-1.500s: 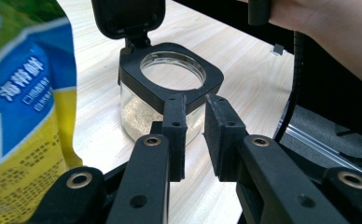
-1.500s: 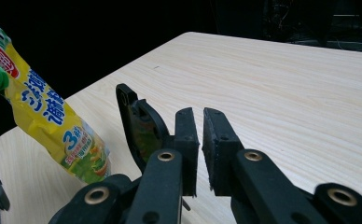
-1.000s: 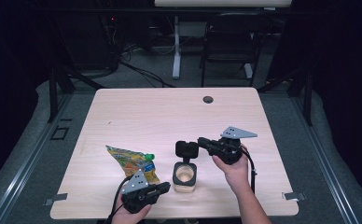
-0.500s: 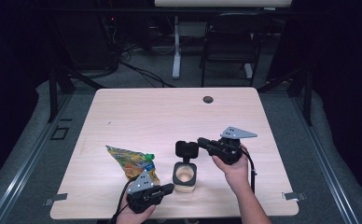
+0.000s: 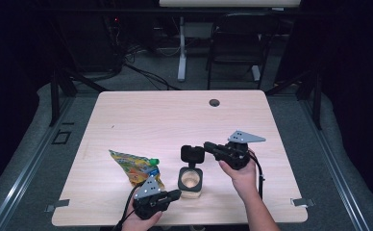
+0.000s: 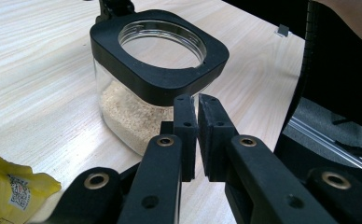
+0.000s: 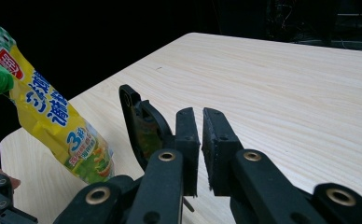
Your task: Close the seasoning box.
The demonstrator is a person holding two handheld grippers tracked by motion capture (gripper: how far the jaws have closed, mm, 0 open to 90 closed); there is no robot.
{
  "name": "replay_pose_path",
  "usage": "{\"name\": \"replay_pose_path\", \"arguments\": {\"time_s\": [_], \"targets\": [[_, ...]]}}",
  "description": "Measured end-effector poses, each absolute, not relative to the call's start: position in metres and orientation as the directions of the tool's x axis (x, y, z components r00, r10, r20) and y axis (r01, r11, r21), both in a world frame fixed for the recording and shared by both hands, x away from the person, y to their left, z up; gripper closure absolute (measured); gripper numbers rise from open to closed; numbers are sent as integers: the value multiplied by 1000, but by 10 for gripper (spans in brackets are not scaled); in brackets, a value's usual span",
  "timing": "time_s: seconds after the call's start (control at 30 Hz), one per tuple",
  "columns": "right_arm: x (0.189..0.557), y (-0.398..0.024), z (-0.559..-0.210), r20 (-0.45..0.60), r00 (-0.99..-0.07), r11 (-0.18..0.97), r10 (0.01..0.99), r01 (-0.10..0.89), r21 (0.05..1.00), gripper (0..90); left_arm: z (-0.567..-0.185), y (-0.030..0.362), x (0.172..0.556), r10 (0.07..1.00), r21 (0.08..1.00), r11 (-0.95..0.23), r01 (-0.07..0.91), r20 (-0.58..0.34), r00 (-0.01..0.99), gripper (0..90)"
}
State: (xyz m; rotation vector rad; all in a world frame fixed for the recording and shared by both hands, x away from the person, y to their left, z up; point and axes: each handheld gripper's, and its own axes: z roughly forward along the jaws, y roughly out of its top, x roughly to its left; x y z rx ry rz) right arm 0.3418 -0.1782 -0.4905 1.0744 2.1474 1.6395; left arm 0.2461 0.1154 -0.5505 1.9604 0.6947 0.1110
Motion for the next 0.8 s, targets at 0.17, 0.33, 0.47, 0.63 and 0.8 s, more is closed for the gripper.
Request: {"name": "replay_pose_path", "arguments": {"time_s": [0.17, 0.33, 0.47, 0.63, 0.8], "targets": [[342, -178, -491, 239, -704, 104, 669, 407, 907, 850, -552, 114, 246, 512, 845, -325, 424, -220, 830, 861], [342, -178, -491, 239, -704, 104, 668, 407, 907, 850, -553, 114, 247, 514, 845, -326, 424, -218, 829, 861], [342, -178, -491, 238, -704, 106, 669, 407, 907, 850, -554, 114, 248, 515, 841, -331, 428, -219, 829, 861], [342, -178, -491, 238, -704, 106, 669, 408, 907, 850, -555, 113, 249, 518, 842, -325, 430, -222, 826, 860], [342, -178, -491, 240, -706, 106, 666, 408, 907, 848, -554, 112, 249, 521, 840, -325, 434, -224, 824, 857]]}}
